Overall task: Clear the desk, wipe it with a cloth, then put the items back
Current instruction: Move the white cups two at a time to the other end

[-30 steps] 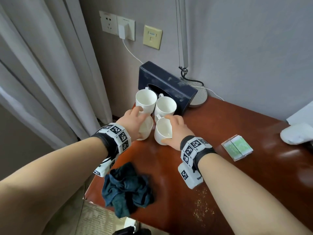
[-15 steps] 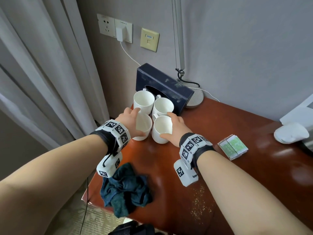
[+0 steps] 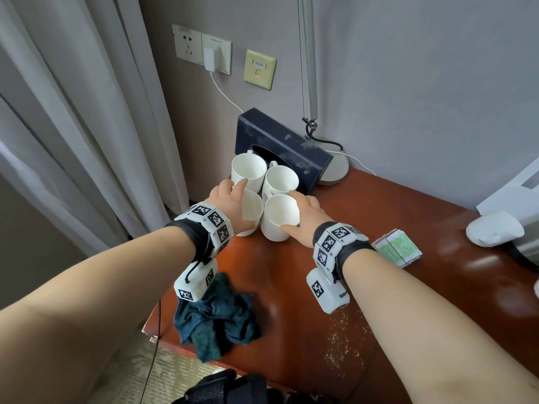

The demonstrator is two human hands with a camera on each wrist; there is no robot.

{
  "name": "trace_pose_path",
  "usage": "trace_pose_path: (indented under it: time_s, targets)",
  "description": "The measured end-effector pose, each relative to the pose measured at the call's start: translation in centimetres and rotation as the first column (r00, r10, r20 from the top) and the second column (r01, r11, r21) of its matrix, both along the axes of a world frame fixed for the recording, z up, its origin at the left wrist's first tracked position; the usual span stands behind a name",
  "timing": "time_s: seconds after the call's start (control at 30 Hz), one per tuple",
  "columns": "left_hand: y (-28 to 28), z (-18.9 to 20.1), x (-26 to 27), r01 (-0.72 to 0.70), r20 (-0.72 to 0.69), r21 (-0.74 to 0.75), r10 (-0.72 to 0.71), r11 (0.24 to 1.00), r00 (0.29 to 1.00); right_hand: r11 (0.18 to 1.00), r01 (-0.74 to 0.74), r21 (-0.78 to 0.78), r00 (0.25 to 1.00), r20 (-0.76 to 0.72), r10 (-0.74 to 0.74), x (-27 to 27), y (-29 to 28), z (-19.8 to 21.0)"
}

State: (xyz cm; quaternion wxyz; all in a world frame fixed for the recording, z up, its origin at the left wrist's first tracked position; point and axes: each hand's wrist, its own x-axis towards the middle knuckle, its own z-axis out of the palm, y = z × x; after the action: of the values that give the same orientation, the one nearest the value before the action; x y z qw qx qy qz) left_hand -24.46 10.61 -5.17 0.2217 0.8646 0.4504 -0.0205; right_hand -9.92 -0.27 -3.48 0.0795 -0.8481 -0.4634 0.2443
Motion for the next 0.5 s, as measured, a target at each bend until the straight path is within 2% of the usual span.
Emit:
trace_pose_path:
  time_s: [0.13, 0.27, 0.5]
  targets:
    - [-1.0, 1.4, 0.5, 0.116, 0.005, 0.084, -0.117, 0.990, 0.993, 1.000, -0.016, -0.004, 0.996, 0.086, 0.016, 1.1, -1.7, 1.4]
    - [-3.4, 3.6, 2.4, 0.222, 0.044, 0.105, -0.228, 0.969, 0.973, 1.000, 0.011, -0.023, 0.986, 0.167, -0.007, 2.8, -4.6, 2.8]
    - [-9.7, 6.6, 8.6, 0.452, 0.165, 0.146, -0.472, 0.880, 0.866, 0.988, 0.150, 0.035, 0.955, 0.253, -0.154, 7.1, -12.8, 5.3]
